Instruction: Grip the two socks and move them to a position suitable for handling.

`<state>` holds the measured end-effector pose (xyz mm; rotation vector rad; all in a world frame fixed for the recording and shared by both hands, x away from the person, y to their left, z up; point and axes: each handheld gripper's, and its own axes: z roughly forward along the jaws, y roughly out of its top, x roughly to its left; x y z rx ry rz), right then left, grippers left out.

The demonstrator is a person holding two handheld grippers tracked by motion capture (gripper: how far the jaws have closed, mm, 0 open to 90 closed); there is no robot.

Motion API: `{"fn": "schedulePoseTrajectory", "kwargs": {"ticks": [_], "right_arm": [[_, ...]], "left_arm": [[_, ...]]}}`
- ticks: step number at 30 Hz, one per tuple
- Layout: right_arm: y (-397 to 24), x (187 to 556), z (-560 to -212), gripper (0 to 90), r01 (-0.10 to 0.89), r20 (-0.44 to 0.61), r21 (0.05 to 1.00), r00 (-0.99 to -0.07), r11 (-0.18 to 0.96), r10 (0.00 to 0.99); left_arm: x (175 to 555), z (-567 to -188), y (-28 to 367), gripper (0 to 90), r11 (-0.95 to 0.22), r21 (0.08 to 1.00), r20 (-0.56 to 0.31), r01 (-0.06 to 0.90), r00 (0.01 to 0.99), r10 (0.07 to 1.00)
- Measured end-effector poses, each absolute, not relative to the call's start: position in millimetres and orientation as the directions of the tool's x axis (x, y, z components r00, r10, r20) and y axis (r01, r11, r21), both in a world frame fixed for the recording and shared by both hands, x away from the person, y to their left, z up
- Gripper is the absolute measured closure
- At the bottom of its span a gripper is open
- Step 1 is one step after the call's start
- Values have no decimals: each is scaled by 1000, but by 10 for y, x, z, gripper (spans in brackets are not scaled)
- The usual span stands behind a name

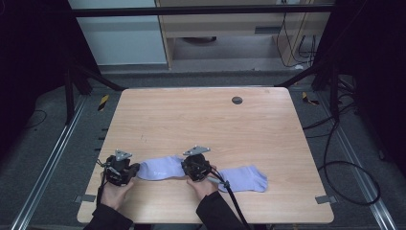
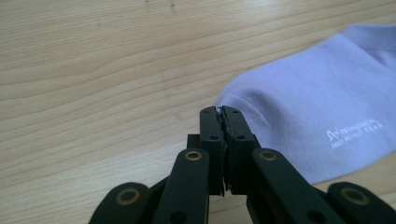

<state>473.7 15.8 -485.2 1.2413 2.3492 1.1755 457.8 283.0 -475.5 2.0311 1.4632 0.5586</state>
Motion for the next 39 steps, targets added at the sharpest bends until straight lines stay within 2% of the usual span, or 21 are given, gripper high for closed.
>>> {"fn": "schedulePoseTrajectory", "kwargs": {"ticks": [4,6,8,17,27,39], "right_arm": [[221,4694,-4918,870,599,153,730,-611,328,777],[230,4683,-4951,826,606,156,725,-609,329,777],[203,4671,-4941,765,603,160,732,-605,317,780],[-27,4673,-4663,613,552,155,789,-602,268,784],[-555,4723,-4388,477,535,139,808,-580,246,802],[-1367,4526,-4295,422,537,97,811,-512,230,853]], "left_arm": [[4598,-4780,2862,868,-238,652,11,720,304,953],[4598,-4786,2864,845,-239,654,20,717,300,954],[4591,-4772,2873,780,-233,667,22,708,294,956],[4518,-4633,2896,624,-179,732,-23,657,286,958],[4453,-4461,2721,519,-172,772,-70,612,351,934],[4444,-4365,2149,475,-254,778,-56,575,465,883]]}}
